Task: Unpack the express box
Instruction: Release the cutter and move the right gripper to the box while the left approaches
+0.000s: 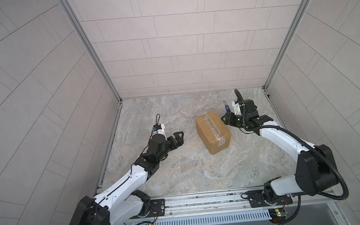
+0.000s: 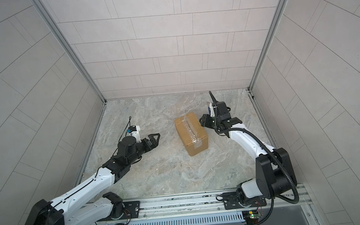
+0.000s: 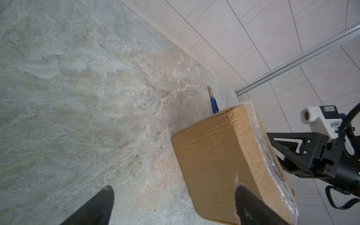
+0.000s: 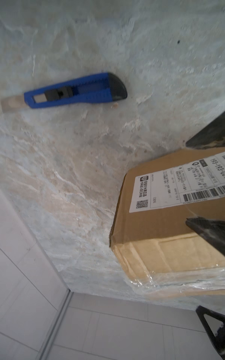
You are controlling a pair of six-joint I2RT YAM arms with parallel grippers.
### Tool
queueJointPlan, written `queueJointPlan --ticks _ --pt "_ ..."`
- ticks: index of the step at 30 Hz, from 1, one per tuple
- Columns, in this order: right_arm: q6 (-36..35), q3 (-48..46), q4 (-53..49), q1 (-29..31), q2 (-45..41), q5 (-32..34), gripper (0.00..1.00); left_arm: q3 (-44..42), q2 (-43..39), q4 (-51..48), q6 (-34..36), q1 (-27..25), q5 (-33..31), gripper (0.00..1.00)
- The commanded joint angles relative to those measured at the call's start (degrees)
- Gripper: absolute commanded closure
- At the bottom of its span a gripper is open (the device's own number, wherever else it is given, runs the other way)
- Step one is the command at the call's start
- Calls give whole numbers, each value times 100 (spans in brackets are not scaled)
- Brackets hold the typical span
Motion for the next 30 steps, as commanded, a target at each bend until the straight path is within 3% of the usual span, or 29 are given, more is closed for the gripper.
queueJointPlan --ticks 1,10,17,23,30 --pt "164 171 139 391 70 -333 43 238 100 300 104 33 175 0" --pt "460 360 -198 797 39 239 43 1045 1057 513 230 29 870 0" --pt "-43 666 -1335 1117 -680 1548 42 1235 1411 620 205 -34 1273 3" --pt "-470 1175 -2462 1963 -899 2413 40 1213 1468 155 306 -307 1048 3" --pt "-606 1712 -3195 3117 -391 3316 37 1253 1890 -12 185 -403 903 4"
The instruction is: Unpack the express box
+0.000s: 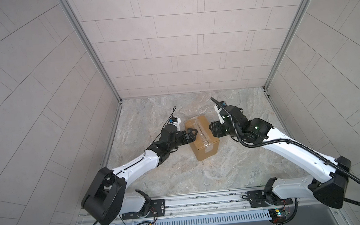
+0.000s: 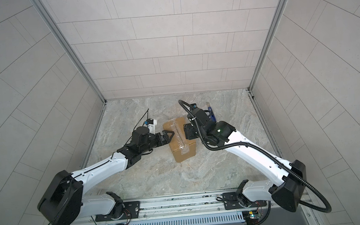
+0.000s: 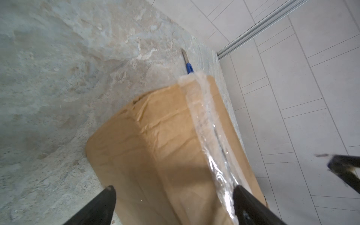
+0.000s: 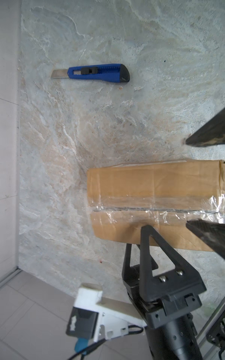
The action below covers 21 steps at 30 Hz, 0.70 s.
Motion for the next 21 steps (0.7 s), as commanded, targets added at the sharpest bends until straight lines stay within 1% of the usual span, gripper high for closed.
queueJointPlan --ticks 1,4,13,18,21 --pt "-141 211 -652 326 350 727 36 121 157 -188 17 -3 -123 4" --pt "-148 311 -631 549 625 909 36 73 207 -209 8 -7 -156 6" --pt "-196 790 -733 821 1477 1136 33 -107 222 -76 -29 9 -191 6" --pt "-133 1007 -971 938 1928 1731 33 -112 298 -42 -23 10 -175 6" --pt "-123 1026 -982 968 2049 2055 33 -144 351 -2 -19 10 -177 7"
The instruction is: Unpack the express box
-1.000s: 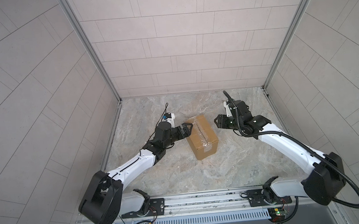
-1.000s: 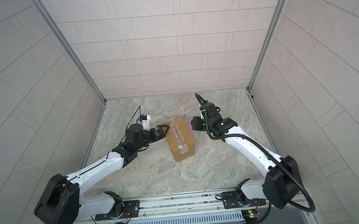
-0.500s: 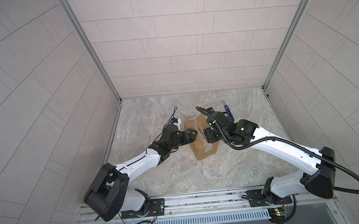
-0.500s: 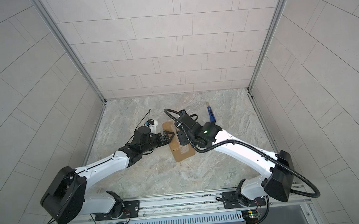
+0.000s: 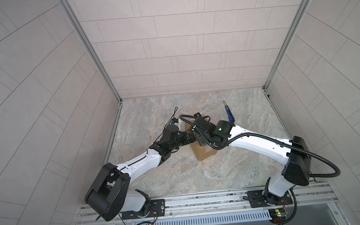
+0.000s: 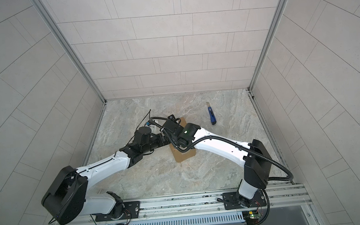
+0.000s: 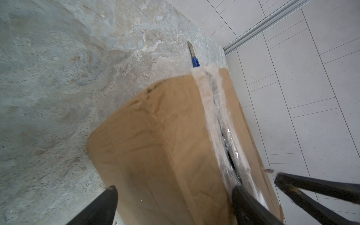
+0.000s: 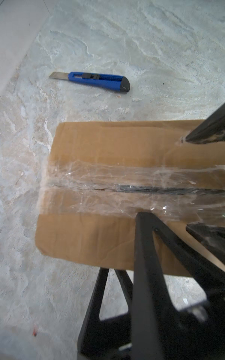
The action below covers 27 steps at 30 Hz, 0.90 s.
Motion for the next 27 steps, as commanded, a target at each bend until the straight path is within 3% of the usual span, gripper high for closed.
queueJointPlan --ticks 1,10,18,27 --pt "77 112 -302 41 82 686 33 -165 163 -111 17 10 -164 7" --pt "115 103 -453 69 278 1375 35 -297 310 10 14 27 -167 8" --pt "174 110 -430 78 593 1560 37 -319 313 37 13 36 -153 9" --pt "5 175 -571 97 101 2303 56 -418 291 3 30 75 -202 9"
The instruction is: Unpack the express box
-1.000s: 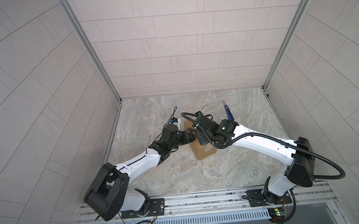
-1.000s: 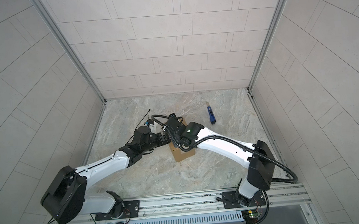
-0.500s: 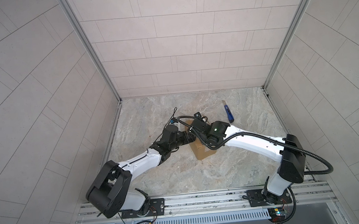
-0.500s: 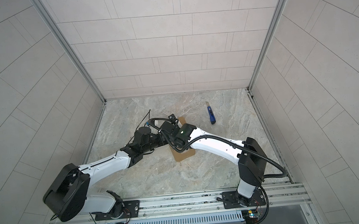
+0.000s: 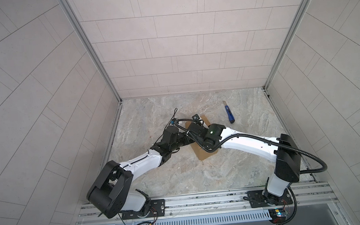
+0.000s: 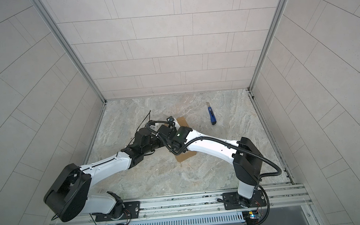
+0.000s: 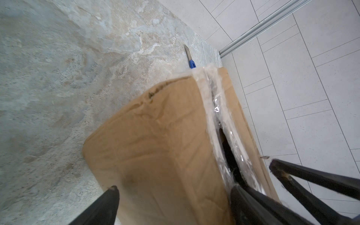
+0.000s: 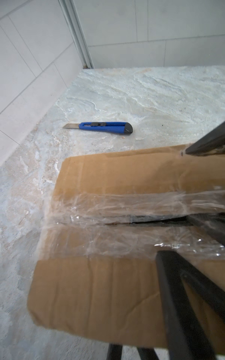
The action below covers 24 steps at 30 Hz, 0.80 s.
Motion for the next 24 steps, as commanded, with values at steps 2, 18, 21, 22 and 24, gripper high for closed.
queueJointPlan --ticks 2,18,21,22,24 --pt "-126 76 -398 -55 -475 906 61 -232 159 -529 78 75 -228 9" --pt "-986 -137 363 -67 -937 -166 56 -290 367 -291 -44 75 -149 10" --pt "-911 -235 557 -70 -817 -394 46 -259 376 -291 -44 76 -136 10" --pt "-918 -196 551 -72 -747 -358 43 -259 376 -297 -37 76 -131 10" --pt "-956 -151 544 -75 -599 -252 41 -276 367 -299 -38 76 -139 10"
